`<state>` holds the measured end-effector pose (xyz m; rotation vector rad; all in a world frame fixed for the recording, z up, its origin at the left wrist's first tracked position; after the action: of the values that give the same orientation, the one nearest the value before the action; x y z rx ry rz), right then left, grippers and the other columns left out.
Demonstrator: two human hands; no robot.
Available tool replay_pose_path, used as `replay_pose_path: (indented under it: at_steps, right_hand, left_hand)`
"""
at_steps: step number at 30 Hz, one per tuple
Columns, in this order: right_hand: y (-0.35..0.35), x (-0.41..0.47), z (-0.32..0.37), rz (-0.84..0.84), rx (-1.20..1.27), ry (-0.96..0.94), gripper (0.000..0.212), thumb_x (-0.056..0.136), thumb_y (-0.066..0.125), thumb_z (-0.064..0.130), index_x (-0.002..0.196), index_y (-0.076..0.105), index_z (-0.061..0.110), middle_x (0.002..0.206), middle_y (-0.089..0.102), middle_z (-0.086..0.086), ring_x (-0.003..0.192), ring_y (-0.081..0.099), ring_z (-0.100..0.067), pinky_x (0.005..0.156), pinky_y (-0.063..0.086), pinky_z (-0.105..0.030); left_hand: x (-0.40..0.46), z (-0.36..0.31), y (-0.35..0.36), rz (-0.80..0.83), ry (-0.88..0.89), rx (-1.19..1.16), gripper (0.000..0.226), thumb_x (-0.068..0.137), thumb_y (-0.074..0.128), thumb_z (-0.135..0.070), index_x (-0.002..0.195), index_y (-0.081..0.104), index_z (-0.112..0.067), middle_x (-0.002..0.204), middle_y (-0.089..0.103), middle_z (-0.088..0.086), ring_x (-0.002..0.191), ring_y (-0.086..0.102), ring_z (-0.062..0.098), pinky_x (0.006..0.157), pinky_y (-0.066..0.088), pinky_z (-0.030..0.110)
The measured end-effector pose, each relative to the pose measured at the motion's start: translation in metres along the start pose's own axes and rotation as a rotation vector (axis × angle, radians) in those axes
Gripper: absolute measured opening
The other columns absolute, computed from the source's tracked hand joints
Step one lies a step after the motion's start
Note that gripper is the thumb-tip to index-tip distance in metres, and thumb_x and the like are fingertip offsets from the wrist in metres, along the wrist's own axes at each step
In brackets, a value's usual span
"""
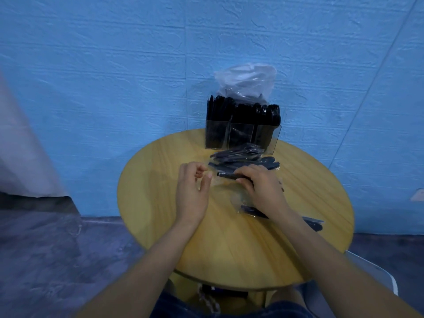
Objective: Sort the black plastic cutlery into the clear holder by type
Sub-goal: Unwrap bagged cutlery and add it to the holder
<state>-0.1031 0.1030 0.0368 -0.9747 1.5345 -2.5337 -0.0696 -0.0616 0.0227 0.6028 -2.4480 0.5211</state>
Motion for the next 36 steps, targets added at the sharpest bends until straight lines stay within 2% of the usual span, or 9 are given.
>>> replay_pose_path:
  at_steps: [5, 10, 14, 18, 22, 25, 28, 32, 36]
  right_hand:
    - [0.005, 0.001, 0.005, -0.1, 0.01, -0.009, 0.02, 0.09, 0.059, 0.011, 0.106, 0.071, 0.015, 0.097, 0.068, -0.001, 0.094, 0.057, -0.024, 0.083, 0.032, -0.035]
    - [0.02, 0.0, 0.016, -0.058, 0.046, -0.107, 0.024, 0.09, 0.058, 0.008, 0.108, 0.071, 0.016, 0.092, 0.067, -0.002, 0.089, 0.055, -0.024, 0.079, 0.027, -0.032]
    - [0.016, 0.002, 0.017, -0.122, 0.067, -0.157, 0.029, 0.089, 0.053, 0.032, 0.106, 0.072, 0.019, 0.097, 0.068, 0.003, 0.097, 0.049, -0.016, 0.083, 0.031, -0.032]
    - [-0.008, -0.003, -0.011, -0.326, 0.178, 0.078, 0.037, 0.091, 0.055, 0.038, 0.12, 0.064, 0.016, 0.117, 0.057, -0.002, 0.111, 0.038, -0.013, 0.093, 0.029, -0.025]
    - [-0.011, -0.015, -0.048, -0.356, 0.346, 0.409, 0.034, 0.095, 0.052, 0.033, 0.121, 0.057, 0.011, 0.112, 0.053, -0.003, 0.107, 0.046, -0.015, 0.082, 0.032, -0.013]
    - [-0.007, -0.017, -0.058, -0.397, 0.554, 0.498, 0.024, 0.093, 0.056, 0.028, 0.105, 0.064, 0.009, 0.089, 0.061, 0.003, 0.079, 0.055, -0.006, 0.065, 0.04, -0.009]
    - [-0.005, -0.019, -0.064, -0.441, 0.712, 0.561, 0.013, 0.092, 0.059, 0.022, 0.097, 0.065, 0.012, 0.088, 0.064, -0.001, 0.078, 0.06, -0.013, 0.058, 0.048, -0.011]
    - [-0.009, -0.02, -0.061, -0.494, 0.721, 0.526, 0.01, 0.091, 0.061, 0.017, 0.081, 0.062, 0.019, 0.083, 0.064, -0.002, 0.078, 0.061, -0.015, 0.067, 0.053, -0.022]
    - [-0.012, -0.022, -0.065, -0.551, 0.641, 0.53, 0.008, 0.089, 0.063, 0.018, 0.081, 0.063, 0.019, 0.083, 0.064, -0.001, 0.078, 0.057, -0.012, 0.074, 0.047, -0.023]
  left_hand:
    - [-0.002, 0.007, 0.021, 0.173, -0.046, 0.009, 0.017, 0.097, 0.046, -0.031, 0.097, 0.059, -0.019, 0.091, 0.059, -0.003, 0.078, 0.052, -0.002, 0.068, 0.038, 0.005]
    - [0.0, 0.019, 0.018, 0.141, -0.164, -0.09, 0.008, 0.092, 0.057, -0.026, 0.09, 0.063, -0.02, 0.083, 0.064, -0.012, 0.075, 0.059, -0.001, 0.068, 0.043, 0.007]
    - [0.002, 0.031, 0.016, 0.112, -0.245, -0.199, 0.009, 0.091, 0.06, -0.019, 0.083, 0.063, -0.021, 0.077, 0.065, -0.009, 0.068, 0.06, -0.001, 0.069, 0.049, 0.015]
    - [0.004, 0.037, 0.007, 0.009, -0.285, -0.262, 0.012, 0.093, 0.056, -0.017, 0.087, 0.064, -0.009, 0.078, 0.065, -0.002, 0.063, 0.057, -0.003, 0.063, 0.046, 0.011]
    - [0.004, 0.039, 0.002, -0.056, -0.327, -0.303, 0.012, 0.094, 0.054, -0.013, 0.09, 0.062, -0.005, 0.08, 0.063, -0.003, 0.062, 0.058, -0.006, 0.061, 0.046, 0.009]
    - [0.004, 0.04, 0.004, -0.045, -0.327, -0.288, 0.01, 0.094, 0.054, -0.016, 0.086, 0.061, -0.013, 0.078, 0.062, -0.006, 0.064, 0.059, -0.002, 0.063, 0.047, 0.01]
    - [0.004, 0.039, 0.006, -0.015, -0.316, -0.255, 0.014, 0.095, 0.053, -0.02, 0.094, 0.062, -0.009, 0.082, 0.063, -0.005, 0.069, 0.06, 0.0, 0.066, 0.048, 0.01]
    - [0.003, 0.034, 0.008, 0.01, -0.313, -0.281, 0.017, 0.096, 0.052, -0.019, 0.1, 0.063, -0.007, 0.085, 0.063, -0.006, 0.072, 0.061, -0.009, 0.066, 0.047, 0.007]
    - [0.002, 0.037, 0.01, 0.039, -0.328, -0.24, 0.01, 0.095, 0.054, -0.016, 0.097, 0.064, -0.016, 0.088, 0.064, -0.013, 0.08, 0.062, -0.002, 0.076, 0.051, 0.015]
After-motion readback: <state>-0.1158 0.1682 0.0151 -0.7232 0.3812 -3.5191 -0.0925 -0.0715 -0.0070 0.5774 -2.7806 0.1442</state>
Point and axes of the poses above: each hand's wrist, its own x-axis towards the middle knuckle, its own y-axis out of the palm, z = x × y, the point moved 9 cm from there along x, towards the middle knuckle
